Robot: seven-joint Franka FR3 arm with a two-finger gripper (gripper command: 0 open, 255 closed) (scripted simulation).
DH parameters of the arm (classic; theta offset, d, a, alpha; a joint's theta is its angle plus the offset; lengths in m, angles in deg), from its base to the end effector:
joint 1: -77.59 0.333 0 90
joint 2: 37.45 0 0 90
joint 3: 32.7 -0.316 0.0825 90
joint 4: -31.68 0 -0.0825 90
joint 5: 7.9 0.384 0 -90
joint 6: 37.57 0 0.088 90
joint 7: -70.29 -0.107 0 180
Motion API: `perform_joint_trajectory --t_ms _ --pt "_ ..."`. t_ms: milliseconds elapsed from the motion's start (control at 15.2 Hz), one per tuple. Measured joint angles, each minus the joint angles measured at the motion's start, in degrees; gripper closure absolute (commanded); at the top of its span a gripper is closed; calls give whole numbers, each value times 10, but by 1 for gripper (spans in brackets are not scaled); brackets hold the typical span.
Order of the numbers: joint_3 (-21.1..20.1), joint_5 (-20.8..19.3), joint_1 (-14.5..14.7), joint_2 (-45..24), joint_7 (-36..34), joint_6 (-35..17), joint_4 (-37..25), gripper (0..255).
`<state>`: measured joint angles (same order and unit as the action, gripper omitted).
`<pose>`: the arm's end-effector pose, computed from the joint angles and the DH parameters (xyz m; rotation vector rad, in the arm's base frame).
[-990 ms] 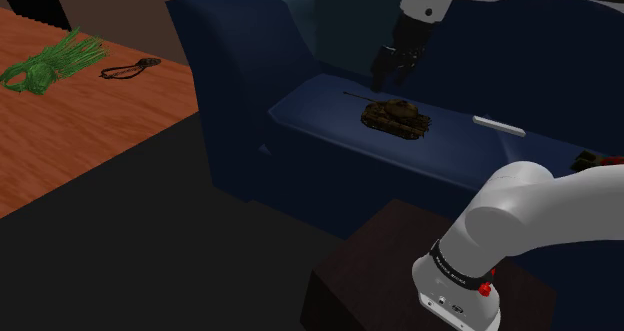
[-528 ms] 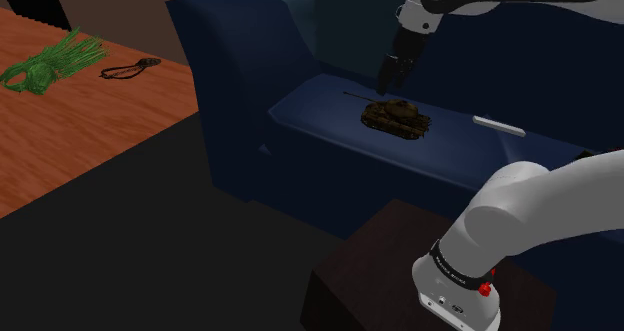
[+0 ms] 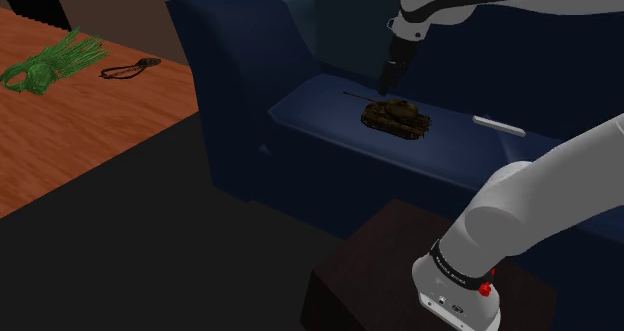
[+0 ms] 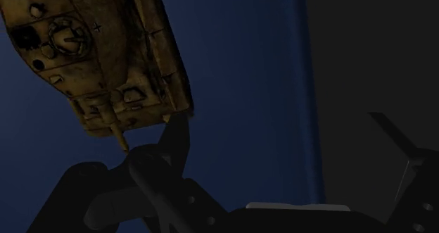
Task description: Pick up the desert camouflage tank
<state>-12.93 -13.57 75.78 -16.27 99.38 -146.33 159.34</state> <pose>0.4121 -0.1842 0.5133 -3.1114 -0.2845 -0.0493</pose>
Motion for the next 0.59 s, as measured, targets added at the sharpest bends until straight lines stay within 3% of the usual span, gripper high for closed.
perform_joint_trajectory --t_ms 594 --pt "76 56 -7 -217 200 -24 -152 0"
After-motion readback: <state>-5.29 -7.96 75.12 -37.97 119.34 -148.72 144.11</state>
